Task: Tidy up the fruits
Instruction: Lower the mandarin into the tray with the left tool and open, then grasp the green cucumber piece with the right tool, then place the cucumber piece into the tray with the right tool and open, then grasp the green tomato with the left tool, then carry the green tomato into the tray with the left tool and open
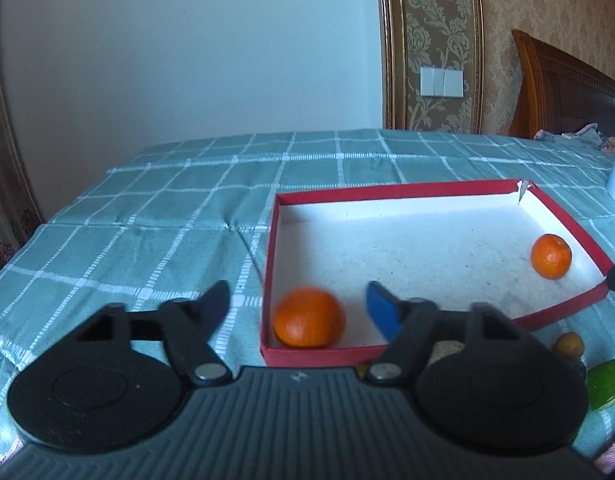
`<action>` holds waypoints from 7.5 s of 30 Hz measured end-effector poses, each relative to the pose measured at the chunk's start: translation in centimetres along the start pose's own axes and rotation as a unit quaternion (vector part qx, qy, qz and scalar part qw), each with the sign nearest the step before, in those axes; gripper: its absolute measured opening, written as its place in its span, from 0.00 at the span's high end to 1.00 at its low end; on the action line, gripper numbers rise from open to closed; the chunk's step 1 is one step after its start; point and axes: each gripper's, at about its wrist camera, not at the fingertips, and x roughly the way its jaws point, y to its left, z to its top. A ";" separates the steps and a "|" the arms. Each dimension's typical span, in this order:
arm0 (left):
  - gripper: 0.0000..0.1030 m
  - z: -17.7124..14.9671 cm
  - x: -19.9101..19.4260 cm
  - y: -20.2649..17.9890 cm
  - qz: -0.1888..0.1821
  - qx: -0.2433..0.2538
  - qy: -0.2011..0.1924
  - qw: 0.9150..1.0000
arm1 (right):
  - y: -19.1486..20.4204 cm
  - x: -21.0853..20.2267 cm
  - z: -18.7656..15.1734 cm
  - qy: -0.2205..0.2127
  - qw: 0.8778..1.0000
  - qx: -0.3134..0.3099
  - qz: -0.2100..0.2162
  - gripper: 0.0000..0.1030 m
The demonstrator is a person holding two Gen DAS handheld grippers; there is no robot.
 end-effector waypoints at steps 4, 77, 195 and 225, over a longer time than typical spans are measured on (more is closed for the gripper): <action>0.03 -1.7 -3.2 0.4 0.000 0.019 -0.054 0.998 | 0.0 0.0 0.0 0.000 1.000 -0.002 0.000 0.02; 0.00 -4.2 -3.1 4.8 0.017 -0.076 -0.036 0.996 | 6.0 -3.6 -4.5 0.084 0.976 -0.184 0.077 0.62; 0.57 -7.5 -5.3 -0.3 -0.071 0.104 -0.012 0.992 | 0.0 -1.0 -0.9 -0.029 1.000 0.002 -0.004 0.24; 0.71 -0.8 -4.3 -3.2 -0.088 0.077 -0.066 0.991 | 0.1 -0.9 -0.9 -0.030 1.000 0.007 -0.002 0.23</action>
